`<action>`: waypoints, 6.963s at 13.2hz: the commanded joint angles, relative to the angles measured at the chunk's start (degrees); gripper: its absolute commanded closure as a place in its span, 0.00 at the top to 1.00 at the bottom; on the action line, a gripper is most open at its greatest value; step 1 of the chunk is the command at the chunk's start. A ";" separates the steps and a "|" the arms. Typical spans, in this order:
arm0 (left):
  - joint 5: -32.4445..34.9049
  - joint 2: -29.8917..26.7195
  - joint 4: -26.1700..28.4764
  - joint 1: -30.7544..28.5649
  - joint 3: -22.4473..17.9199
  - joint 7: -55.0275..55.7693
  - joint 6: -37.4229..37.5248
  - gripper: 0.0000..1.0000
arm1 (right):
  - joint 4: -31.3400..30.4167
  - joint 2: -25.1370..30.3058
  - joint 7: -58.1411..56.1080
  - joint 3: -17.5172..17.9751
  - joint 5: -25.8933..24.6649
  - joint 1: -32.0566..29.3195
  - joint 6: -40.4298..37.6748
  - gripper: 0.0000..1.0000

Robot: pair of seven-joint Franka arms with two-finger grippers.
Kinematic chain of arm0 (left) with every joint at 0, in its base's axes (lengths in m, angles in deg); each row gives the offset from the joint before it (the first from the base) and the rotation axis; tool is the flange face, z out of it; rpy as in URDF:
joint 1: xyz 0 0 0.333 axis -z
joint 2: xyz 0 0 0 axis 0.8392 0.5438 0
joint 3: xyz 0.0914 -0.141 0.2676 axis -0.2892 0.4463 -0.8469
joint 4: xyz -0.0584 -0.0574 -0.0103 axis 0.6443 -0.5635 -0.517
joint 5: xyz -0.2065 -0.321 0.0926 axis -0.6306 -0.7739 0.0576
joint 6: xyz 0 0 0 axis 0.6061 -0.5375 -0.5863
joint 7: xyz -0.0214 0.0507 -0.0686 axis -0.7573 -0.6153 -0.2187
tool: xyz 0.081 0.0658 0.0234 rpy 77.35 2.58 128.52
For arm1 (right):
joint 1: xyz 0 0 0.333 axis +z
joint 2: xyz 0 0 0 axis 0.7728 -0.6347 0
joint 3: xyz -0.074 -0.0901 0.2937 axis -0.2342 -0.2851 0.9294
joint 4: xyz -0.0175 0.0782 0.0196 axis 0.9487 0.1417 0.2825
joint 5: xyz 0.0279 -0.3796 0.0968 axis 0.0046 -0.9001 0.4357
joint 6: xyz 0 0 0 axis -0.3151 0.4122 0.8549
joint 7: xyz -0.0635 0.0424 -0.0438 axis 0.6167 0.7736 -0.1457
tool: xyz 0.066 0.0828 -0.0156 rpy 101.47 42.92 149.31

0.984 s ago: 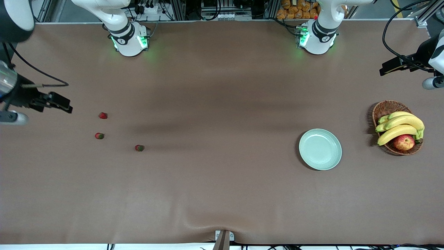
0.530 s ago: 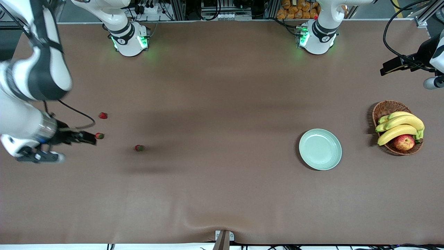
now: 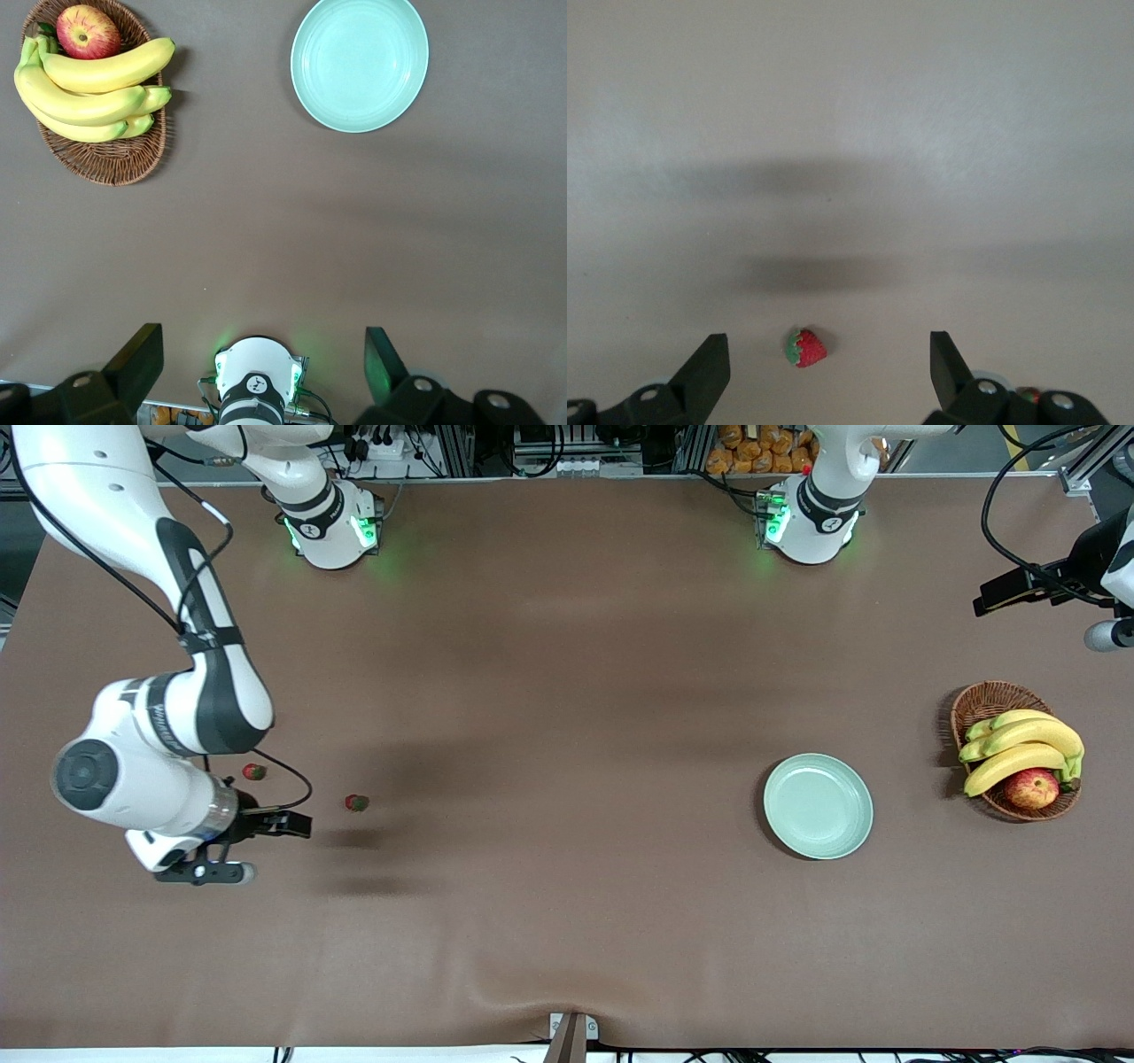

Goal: Collect all strawberries into plate
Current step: 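Reach the right gripper down to the strawberry nearest the plate, then close the right gripper on the strawberry and lift it, then set the strawberry mid-table with the right gripper while the left gripper approaches, then grasp the middle strawberry with the left gripper while the right gripper grasps another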

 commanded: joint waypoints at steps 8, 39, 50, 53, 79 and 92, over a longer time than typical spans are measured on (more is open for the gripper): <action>-0.62 -1.36 -1.23 -0.57 -0.26 -0.68 2.62 1.00 | -8.90 -3.17 3.48 -0.15 -0.55 3.97 4.73 0.80; -1.06 5.58 -1.23 3.11 0.36 -0.94 -4.30 1.00 | 4.46 -6.95 39.85 3.89 13.59 23.98 3.66 0.00; -0.62 14.98 -1.15 12.08 0.36 0.03 -14.86 1.00 | 4.46 -14.43 50.41 3.45 13.42 34.72 19.59 1.00; -0.53 18.06 -1.06 13.31 0.45 4.75 -15.57 1.00 | 4.45 -11.27 50.06 3.27 13.34 31.67 16.10 1.00; 1.67 33.43 -6.84 34.22 0.45 47.81 -21.46 1.00 | -18.03 5.35 -13.83 2.83 -5.82 -14.05 3.92 1.00; 1.14 50.84 -15.64 41.43 0.62 77.61 -48.44 1.00 | -26.13 3.77 -21.48 2.83 -5.74 -19.06 12.11 0.60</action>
